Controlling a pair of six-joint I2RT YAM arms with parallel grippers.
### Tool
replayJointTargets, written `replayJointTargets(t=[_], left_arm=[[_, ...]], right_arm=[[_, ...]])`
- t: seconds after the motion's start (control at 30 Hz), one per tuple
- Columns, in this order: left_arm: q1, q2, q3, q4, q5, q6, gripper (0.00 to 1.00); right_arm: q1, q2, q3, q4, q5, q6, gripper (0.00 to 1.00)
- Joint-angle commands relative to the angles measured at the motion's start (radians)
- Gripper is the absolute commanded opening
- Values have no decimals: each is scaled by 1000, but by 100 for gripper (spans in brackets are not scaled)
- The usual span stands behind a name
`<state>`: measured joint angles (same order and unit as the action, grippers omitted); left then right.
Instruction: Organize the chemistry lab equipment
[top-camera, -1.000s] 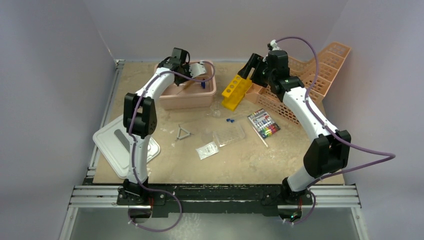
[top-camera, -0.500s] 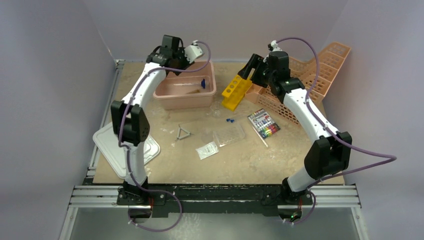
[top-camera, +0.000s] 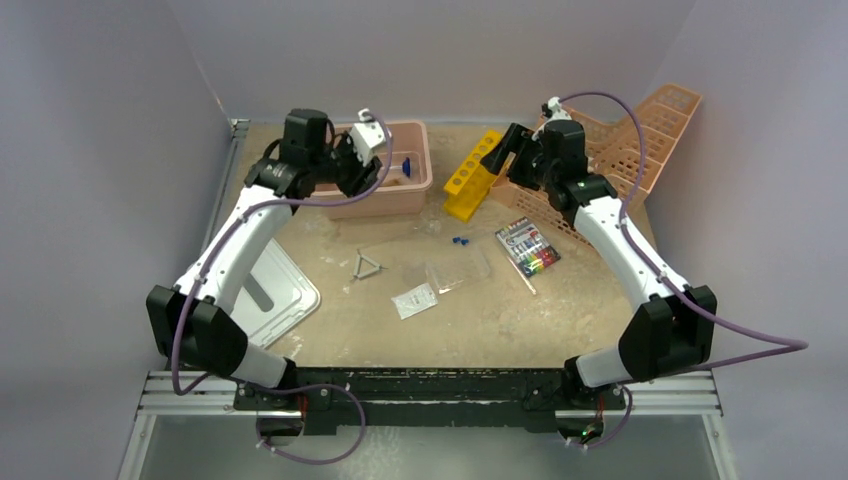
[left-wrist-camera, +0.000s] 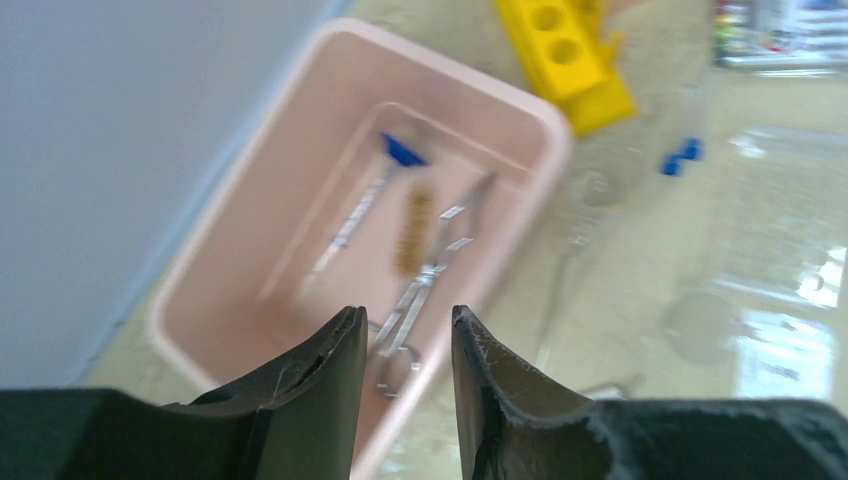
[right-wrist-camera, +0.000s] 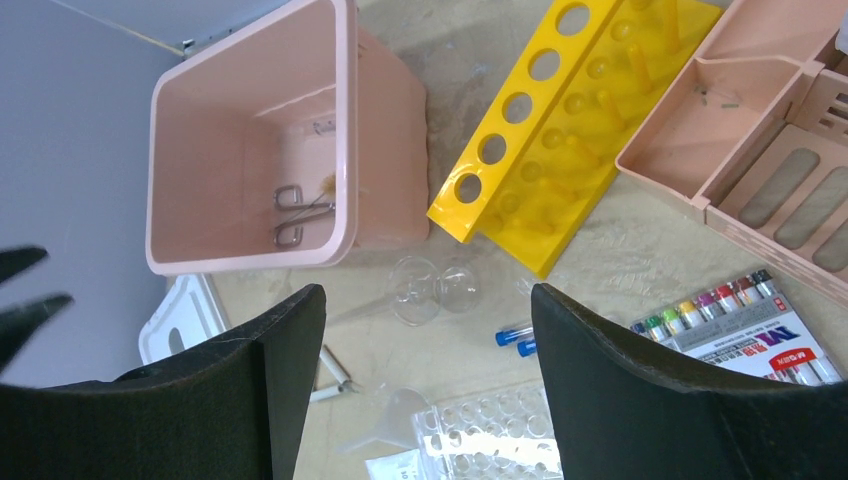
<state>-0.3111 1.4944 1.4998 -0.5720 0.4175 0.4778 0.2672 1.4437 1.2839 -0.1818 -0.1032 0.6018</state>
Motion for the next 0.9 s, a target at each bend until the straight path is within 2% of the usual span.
replayJointTargets(t=[0.0,0.13,0.27,0.43,0.6,0.77,0.87], left_arm=[[-24,-70,-159,12,246,-60,46],[-56,-78,-226,-5,183,-63,49],[-77,-37,-246,68,28,-151,48],[-160,75,-234,37,-149,-94,48],[-178,150,-238,60,-199,-78,48],[-180,214,-248,118,-246,-59,38],[-196,243,-260,157,-229,-45,37]], right_arm=[[-5,-54,-23,47,-6,-7,77],[-3,-76,-41,39,-2,-7,77],[-5,-96,-66,33,-1,-7,77],[-5,-112,-74,6,-14,-4,77],[-4,-137,-72,16,-1,-10,77],[-5,-145,-72,7,9,-19,77],[-3,-153,-69,2,24,-24,77]])
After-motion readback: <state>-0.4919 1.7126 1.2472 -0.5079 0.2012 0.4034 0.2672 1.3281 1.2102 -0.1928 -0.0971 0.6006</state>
